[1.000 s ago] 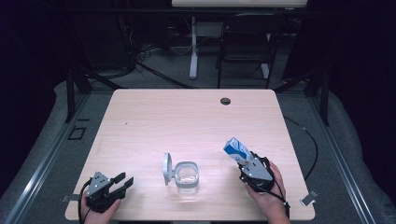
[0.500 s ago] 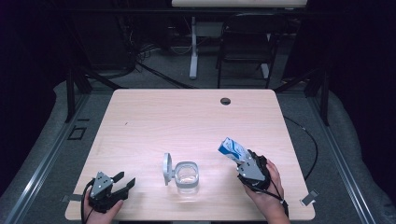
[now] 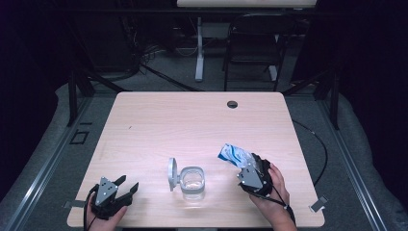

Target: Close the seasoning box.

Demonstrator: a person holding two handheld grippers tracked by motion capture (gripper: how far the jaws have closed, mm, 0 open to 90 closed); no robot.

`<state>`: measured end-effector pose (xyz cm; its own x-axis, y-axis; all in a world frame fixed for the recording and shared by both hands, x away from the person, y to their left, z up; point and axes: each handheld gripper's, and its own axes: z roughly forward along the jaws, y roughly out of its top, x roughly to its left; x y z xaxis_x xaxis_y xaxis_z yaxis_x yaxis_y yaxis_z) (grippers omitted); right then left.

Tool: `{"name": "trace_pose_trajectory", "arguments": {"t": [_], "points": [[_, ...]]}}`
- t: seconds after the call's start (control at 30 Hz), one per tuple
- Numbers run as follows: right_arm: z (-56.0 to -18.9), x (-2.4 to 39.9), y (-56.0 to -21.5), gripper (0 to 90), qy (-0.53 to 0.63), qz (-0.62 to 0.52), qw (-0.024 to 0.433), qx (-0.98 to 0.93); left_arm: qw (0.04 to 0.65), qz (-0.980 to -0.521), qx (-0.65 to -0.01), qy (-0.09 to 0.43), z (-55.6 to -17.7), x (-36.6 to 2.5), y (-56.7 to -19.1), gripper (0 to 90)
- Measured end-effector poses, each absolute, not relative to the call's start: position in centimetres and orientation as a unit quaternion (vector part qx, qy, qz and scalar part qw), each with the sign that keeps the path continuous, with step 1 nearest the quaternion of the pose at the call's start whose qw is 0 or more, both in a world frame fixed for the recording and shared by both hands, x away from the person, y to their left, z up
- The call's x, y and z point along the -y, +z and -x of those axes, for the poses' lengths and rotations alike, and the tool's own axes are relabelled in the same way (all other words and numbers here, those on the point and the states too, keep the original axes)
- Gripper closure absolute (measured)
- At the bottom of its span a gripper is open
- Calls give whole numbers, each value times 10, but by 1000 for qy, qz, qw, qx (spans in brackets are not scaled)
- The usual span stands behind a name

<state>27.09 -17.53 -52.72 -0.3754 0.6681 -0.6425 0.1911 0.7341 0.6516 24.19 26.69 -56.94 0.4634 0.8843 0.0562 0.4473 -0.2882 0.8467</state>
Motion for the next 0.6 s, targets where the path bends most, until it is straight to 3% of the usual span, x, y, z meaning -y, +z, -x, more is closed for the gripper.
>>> {"name": "trace_pose_trajectory", "arguments": {"t": [0.23, 0.6], "points": [[-271, 168, -529, 450, 238, -256, 498, -794, 392, -747, -464, 271, -243, -272, -571, 430], [-272, 161, -530, 450, 221, -238, 515, -793, 395, -740, -479, 260, -245, -275, -573, 294]]}}
